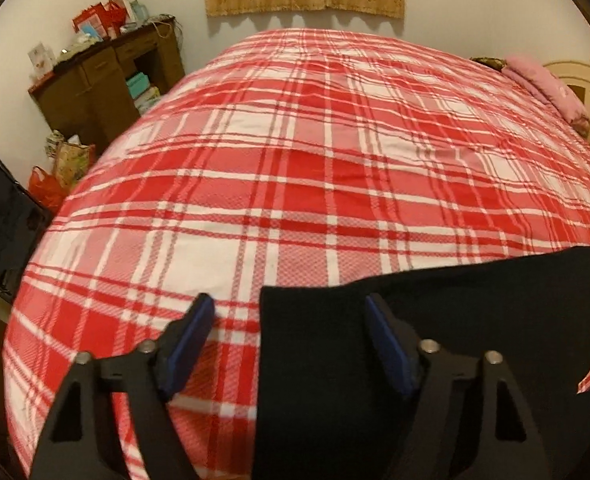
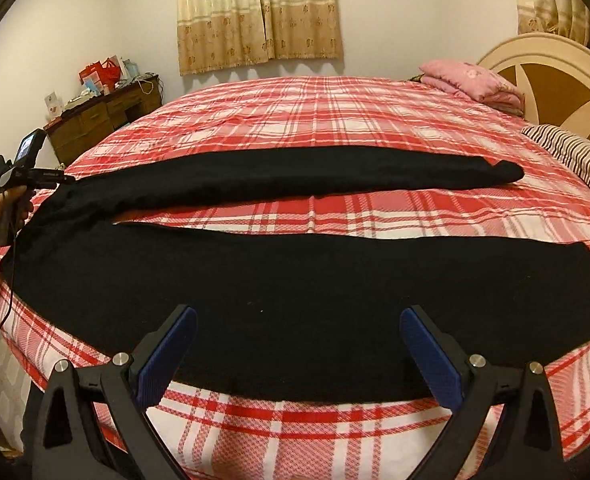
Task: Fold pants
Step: 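Grasp the black pants with the left tool while the right tool grasps another edge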
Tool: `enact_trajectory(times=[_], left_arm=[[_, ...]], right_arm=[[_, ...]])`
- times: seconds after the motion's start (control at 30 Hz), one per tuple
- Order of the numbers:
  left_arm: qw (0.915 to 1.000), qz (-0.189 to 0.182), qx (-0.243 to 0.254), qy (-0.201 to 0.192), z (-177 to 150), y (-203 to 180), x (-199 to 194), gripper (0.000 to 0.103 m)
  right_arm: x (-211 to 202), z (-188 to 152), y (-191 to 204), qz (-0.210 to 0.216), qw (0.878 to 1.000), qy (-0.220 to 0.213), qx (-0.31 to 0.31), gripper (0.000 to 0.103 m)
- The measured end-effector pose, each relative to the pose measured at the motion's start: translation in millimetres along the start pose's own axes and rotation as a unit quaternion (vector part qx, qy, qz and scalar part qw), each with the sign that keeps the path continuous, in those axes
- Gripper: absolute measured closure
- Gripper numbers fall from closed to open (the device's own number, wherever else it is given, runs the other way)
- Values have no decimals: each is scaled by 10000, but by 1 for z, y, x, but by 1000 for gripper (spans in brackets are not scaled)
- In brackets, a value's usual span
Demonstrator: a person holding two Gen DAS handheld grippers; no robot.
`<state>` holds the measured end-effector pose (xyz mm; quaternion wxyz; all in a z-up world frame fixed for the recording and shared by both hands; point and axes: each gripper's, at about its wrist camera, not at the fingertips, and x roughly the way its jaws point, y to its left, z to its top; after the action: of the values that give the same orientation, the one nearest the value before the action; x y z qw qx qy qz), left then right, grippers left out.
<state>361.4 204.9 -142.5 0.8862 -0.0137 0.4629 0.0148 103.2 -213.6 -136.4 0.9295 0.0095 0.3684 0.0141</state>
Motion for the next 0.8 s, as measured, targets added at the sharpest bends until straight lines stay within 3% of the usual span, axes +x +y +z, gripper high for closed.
enact_trajectory(times=[0.07, 0.2, 0.43, 0.57, 0.63, 0.7, 0.73, 0.8], left_arm=[[9997, -203, -54, 113, 2, 3, 6, 49], [9998, -83, 160, -6, -1, -2, 9, 49], [9991, -5, 371, 201, 0, -5, 15, 46], [9992, -127, 336, 147, 1, 0, 12, 46], [9992, -81, 392, 49, 1, -3, 8, 54], [9988, -167, 466, -59, 0, -5, 3, 79], [9983, -321, 476, -90, 0, -5, 1, 85], [9980, -380, 490, -142, 0, -5, -2, 88]], right_arm=[[3, 2, 1, 43, 10000, 15, -25, 1], [8, 5, -1, 42, 10000, 31, -26, 1], [11, 14, -20, 140, 9994, 124, 293, 1], [5, 19, -28, 105, 9992, 36, 385, 1], [3, 22, -34, 150, 9989, 34, 446, 1], [-2, 28, -44, 142, 9986, -15, 511, 1], [-4, 32, -50, 122, 9984, -61, 540, 1], [-11, 44, -68, 97, 9979, -171, 614, 2]])
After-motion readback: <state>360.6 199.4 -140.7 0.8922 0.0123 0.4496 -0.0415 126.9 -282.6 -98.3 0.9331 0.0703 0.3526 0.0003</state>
